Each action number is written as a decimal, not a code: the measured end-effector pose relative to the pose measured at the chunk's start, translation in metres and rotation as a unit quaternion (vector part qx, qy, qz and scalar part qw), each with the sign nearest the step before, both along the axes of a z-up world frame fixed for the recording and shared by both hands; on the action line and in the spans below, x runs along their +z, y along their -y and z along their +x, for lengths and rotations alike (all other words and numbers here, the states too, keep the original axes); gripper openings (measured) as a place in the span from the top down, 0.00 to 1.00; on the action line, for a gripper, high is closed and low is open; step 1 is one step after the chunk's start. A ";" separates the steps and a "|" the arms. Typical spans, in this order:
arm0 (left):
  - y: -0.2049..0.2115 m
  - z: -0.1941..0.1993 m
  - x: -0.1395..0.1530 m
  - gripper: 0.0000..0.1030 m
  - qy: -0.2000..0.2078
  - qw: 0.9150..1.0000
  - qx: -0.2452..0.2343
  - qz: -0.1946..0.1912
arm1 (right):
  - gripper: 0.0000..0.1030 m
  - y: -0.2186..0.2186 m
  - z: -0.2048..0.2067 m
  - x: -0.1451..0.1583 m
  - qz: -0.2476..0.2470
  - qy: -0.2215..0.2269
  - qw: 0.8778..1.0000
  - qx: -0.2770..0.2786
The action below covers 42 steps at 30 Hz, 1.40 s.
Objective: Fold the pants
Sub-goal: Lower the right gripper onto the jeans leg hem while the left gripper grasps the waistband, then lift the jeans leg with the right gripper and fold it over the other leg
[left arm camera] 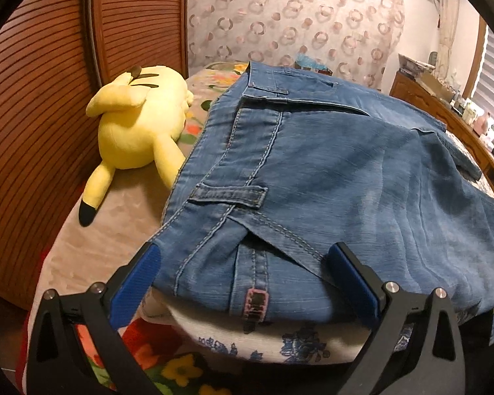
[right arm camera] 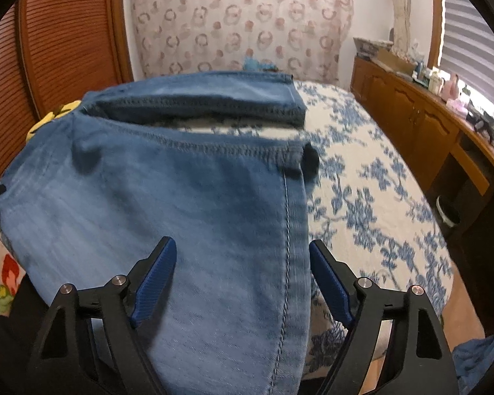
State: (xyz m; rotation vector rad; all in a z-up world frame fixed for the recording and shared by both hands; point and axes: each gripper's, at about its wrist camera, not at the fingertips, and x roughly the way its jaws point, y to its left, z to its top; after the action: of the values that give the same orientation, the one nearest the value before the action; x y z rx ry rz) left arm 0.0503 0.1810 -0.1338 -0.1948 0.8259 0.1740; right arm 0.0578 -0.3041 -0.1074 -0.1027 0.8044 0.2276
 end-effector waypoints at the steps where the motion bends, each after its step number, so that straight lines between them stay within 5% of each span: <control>1: -0.001 0.001 -0.001 0.03 -0.001 1.000 0.000 -0.001 | 0.21 0.001 0.000 -0.003 0.004 -0.007 1.000 0.000; 7: -0.005 0.003 -0.002 0.03 -0.001 1.000 0.002 -0.004 | 0.35 -0.002 -0.003 -0.004 0.000 -0.002 1.000 0.012; 9: -0.005 0.003 -0.003 0.03 -0.001 1.000 0.001 -0.004 | 0.46 -0.004 -0.004 -0.004 0.000 -0.002 1.000 0.018; 12: -0.005 0.003 -0.003 0.03 -0.002 1.000 0.001 -0.004 | 0.79 -0.008 -0.005 -0.002 -0.002 -0.002 1.000 0.025; 15: -0.006 0.003 -0.003 0.03 -0.001 1.000 0.000 -0.004 | 0.94 -0.012 -0.004 0.000 -0.008 0.003 1.000 0.028; 29: -0.012 -0.009 0.005 0.21 0.025 0.999 0.003 -0.022 | 0.99 -0.014 -0.006 0.035 0.021 0.051 0.997 0.056; 42: -0.020 -0.013 0.008 0.75 0.031 0.999 -0.001 -0.016 | 0.99 -0.025 0.001 0.043 0.008 0.065 0.996 0.068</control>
State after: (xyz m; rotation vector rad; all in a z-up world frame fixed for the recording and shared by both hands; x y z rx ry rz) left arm 0.0374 0.2007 -0.1261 -0.2291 0.7678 0.1528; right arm 0.0584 -0.2794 -0.0646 -0.1565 0.6662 0.3515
